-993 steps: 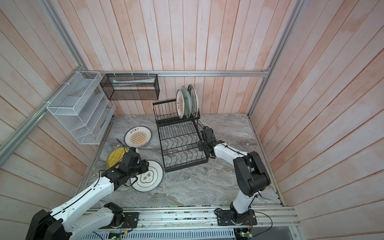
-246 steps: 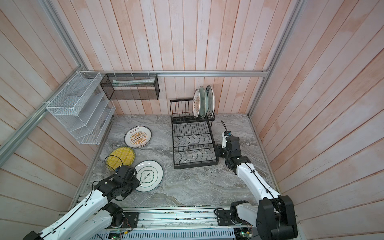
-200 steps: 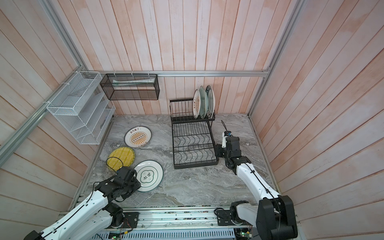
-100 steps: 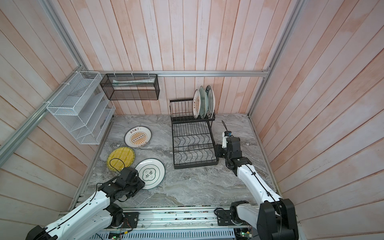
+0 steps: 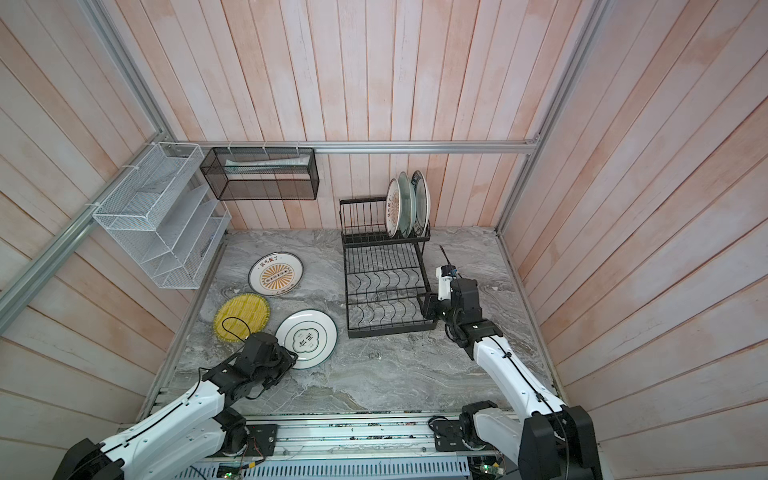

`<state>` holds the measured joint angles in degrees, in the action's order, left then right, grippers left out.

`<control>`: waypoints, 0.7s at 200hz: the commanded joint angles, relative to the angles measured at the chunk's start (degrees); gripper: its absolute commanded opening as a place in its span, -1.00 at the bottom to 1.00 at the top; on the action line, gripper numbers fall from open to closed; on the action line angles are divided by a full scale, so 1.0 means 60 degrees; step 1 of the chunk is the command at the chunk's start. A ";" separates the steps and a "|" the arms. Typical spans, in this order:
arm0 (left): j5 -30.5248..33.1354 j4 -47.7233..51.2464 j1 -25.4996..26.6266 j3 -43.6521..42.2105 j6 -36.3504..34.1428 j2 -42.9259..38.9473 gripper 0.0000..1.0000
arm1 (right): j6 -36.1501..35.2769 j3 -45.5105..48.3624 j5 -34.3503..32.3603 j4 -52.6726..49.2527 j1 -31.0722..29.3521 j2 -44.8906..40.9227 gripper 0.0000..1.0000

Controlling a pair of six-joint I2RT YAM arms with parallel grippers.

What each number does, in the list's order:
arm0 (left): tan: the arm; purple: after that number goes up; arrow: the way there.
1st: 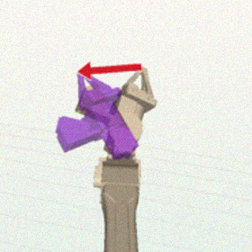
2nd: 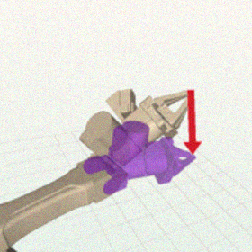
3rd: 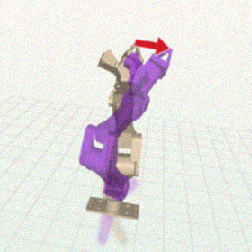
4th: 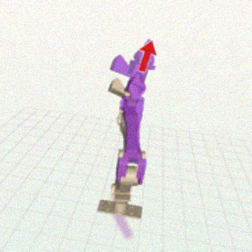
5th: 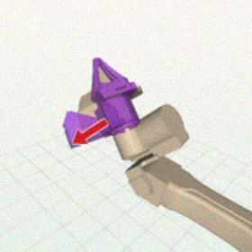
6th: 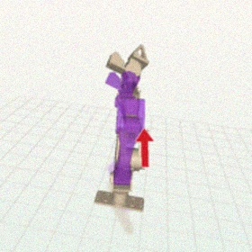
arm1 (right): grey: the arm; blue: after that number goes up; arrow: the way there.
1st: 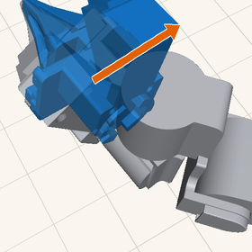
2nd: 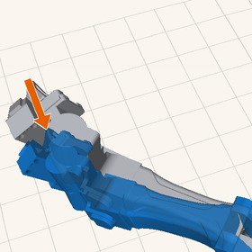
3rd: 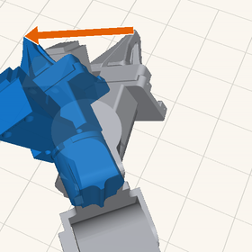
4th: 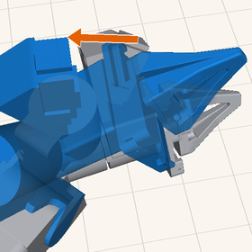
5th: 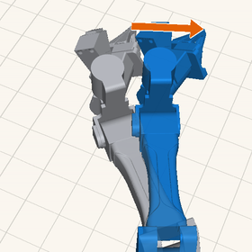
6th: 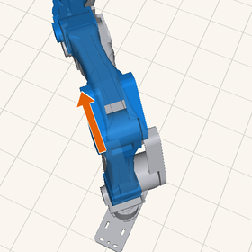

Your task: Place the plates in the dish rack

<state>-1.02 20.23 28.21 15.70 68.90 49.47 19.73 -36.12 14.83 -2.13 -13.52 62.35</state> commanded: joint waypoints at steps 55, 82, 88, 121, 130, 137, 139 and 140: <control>0.0446 -0.0618 0.0054 -0.0615 0.1082 -0.0439 -0.15 | 0.0271 0.0316 0.0294 0.0427 -0.0273 -0.0238 -0.12; 0.0506 -0.0638 0.0059 -0.0735 0.1239 -0.0537 -0.20 | 0.0323 0.0449 0.0328 0.0485 -0.0282 -0.0311 -0.12; 0.0501 -0.0628 0.0059 -0.0734 0.1263 -0.0543 -0.21 | 0.0330 0.0452 0.0315 0.0490 -0.0290 -0.0327 -0.12; 0.0565 -0.0840 0.0052 -0.0874 0.1429 -0.0526 -0.36 | 0.0363 0.0521 0.0459 0.0569 -0.0297 -0.0397 -0.12; 0.0565 -0.0953 0.0056 -0.0954 0.1481 -0.0554 -0.40 | 0.0407 0.0591 0.0512 0.0644 -0.0296 -0.0435 -0.12; 0.0578 -0.1022 0.0054 -0.0994 0.1508 -0.0555 -0.41 | 0.0419 0.0635 0.0555 0.0699 -0.0296 -0.0466 -0.12; 0.0579 -0.1037 0.0047 -0.1007 0.1516 -0.0562 -0.41 | 0.0430 0.0642 0.0570 0.0712 -0.0296 -0.0465 -0.12; 0.0579 -0.1054 0.0046 -0.1006 0.1527 -0.0559 -0.41 | 0.0439 0.0643 0.0573 0.0717 -0.0296 -0.0470 -0.11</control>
<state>1.37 15.05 28.29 11.40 77.01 46.35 21.47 -33.41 16.64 0.34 -14.96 60.77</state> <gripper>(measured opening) 0.303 0.443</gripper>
